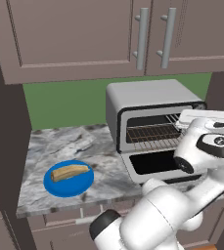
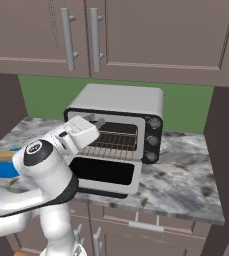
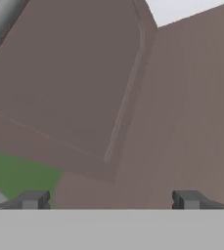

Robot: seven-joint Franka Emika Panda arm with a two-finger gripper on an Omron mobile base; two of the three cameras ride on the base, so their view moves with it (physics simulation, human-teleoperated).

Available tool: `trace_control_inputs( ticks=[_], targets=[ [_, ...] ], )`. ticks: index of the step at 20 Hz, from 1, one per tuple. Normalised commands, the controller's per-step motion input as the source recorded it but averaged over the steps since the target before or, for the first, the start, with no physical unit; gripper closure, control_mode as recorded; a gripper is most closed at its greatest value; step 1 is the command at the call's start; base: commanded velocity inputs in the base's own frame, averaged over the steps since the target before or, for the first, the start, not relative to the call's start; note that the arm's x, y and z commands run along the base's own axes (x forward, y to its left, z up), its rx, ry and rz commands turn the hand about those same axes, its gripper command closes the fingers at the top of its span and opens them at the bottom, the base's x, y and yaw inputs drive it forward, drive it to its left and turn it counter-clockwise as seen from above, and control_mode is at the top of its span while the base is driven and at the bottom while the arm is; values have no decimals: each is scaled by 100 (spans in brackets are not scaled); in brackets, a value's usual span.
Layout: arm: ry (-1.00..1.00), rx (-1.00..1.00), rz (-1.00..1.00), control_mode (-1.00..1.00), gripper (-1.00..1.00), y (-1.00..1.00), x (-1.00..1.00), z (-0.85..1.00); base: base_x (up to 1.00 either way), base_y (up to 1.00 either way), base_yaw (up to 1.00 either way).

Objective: Pull the toaster oven rack outwards. Pick up the baguette from the plate and place it on the toaster oven rack. Close the toaster oven door fully and set the temperature to the lowest setting.

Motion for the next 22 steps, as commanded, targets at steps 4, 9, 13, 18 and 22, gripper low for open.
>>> trace_control_inputs(
  ticks=[4,9,13,18,22],
  targets=[
    [-38,33,3,-100,-100,50,-3,50,0,0,0],
    [-22,43,-4,-100,-100,83,0,90,0,0,0],
    [-3,56,-6,-100,-100,37,-52,100,0,0,0],
    [-27,76,-10,-100,-100,41,-56,85,0,0,0],
    [-39,73,-16,-100,-100,54,-60,85,0,0,0]
  ],
)
